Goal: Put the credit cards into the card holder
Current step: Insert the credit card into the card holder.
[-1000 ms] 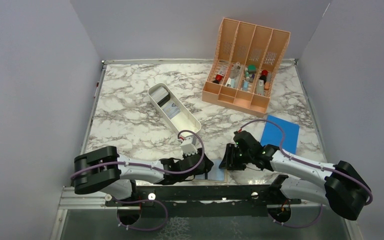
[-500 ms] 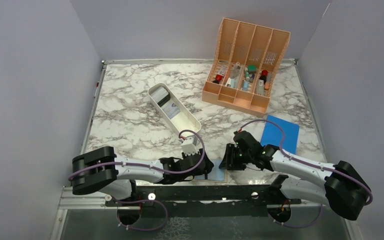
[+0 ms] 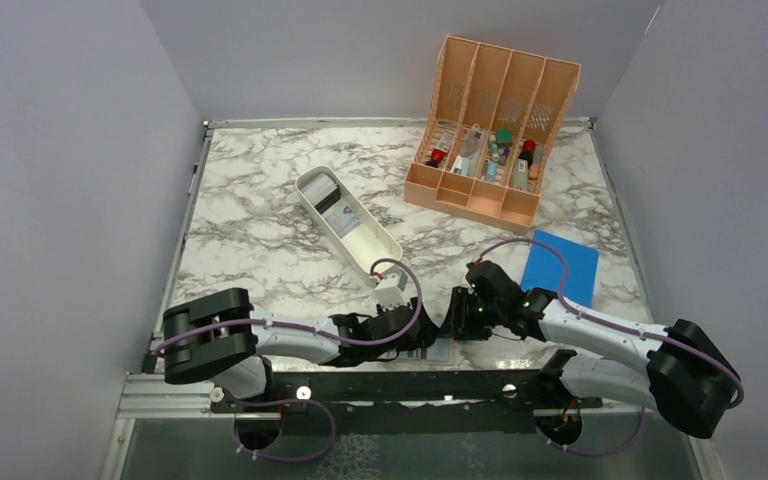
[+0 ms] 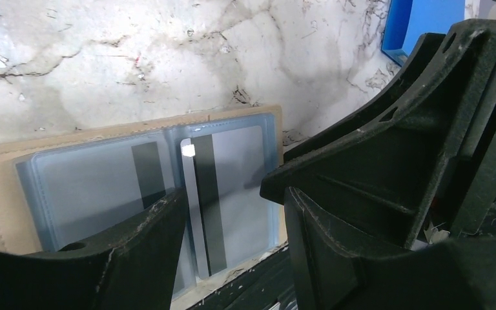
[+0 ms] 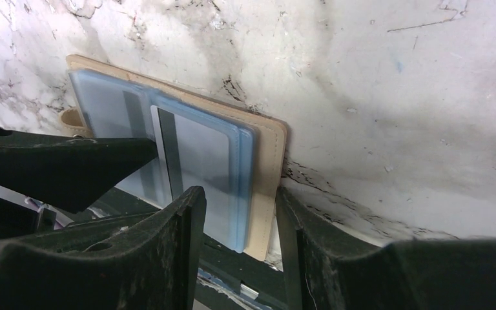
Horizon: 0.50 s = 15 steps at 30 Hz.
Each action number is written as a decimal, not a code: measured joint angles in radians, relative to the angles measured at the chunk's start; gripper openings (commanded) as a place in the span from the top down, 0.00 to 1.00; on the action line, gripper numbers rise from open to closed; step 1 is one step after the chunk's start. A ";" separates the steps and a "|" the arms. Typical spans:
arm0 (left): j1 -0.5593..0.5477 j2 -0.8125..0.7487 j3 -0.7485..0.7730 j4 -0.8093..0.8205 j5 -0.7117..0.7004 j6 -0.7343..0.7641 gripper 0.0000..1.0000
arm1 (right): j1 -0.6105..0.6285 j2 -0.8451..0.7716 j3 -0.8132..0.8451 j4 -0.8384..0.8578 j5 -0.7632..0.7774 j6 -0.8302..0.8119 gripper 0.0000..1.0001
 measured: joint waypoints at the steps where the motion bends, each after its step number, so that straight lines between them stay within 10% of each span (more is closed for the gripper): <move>1: 0.000 0.003 0.002 0.005 0.003 0.000 0.40 | 0.000 0.000 0.000 0.001 0.000 0.000 0.51; 15: 0.000 -0.008 -0.010 0.020 0.024 -0.005 0.41 | 0.000 0.009 0.005 0.005 -0.002 0.000 0.47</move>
